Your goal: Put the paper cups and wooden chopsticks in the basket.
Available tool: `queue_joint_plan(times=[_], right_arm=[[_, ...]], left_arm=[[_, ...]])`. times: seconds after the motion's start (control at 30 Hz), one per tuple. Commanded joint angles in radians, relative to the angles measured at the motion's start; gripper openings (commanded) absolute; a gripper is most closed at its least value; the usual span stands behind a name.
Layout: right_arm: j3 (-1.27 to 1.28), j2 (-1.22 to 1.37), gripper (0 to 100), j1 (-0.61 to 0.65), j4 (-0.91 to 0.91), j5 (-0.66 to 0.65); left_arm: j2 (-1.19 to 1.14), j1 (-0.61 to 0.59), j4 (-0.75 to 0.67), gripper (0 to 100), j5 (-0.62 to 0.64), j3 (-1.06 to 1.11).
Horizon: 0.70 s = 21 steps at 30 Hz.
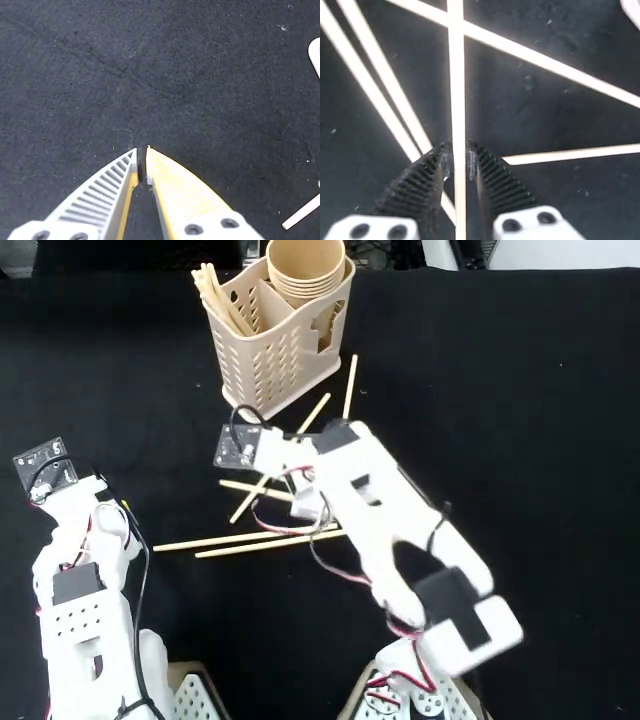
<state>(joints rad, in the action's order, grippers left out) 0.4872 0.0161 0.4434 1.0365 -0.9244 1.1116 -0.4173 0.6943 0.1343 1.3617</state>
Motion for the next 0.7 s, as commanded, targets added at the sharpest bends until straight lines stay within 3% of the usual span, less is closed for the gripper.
queue_joint_plan(times=[0.0, 0.2, 0.3, 0.53, 0.67], right_arm=[[0.093, -0.136, 1.2, 0.017, 0.008, -0.011], [0.274, -0.28, 1.5, 0.14, -0.014, -0.005], [0.294, -0.262, 2.0, 0.157, -0.051, 0.063], [0.289, -0.168, 21.7, 0.157, -0.058, 0.083], [0.289, -0.171, 23.7, 0.158, -0.058, 0.035]], left_arm=[[0.006, -0.008, -0.015, 5, 0.0, -0.047], [0.006, -0.008, -0.017, 5, 0.0, -0.047], [0.006, -0.008, -0.015, 5, 0.0, -0.047], [0.006, -0.008, -0.015, 5, 0.0, -0.047], [0.006, -0.008, -0.015, 5, 0.0, -0.047]])
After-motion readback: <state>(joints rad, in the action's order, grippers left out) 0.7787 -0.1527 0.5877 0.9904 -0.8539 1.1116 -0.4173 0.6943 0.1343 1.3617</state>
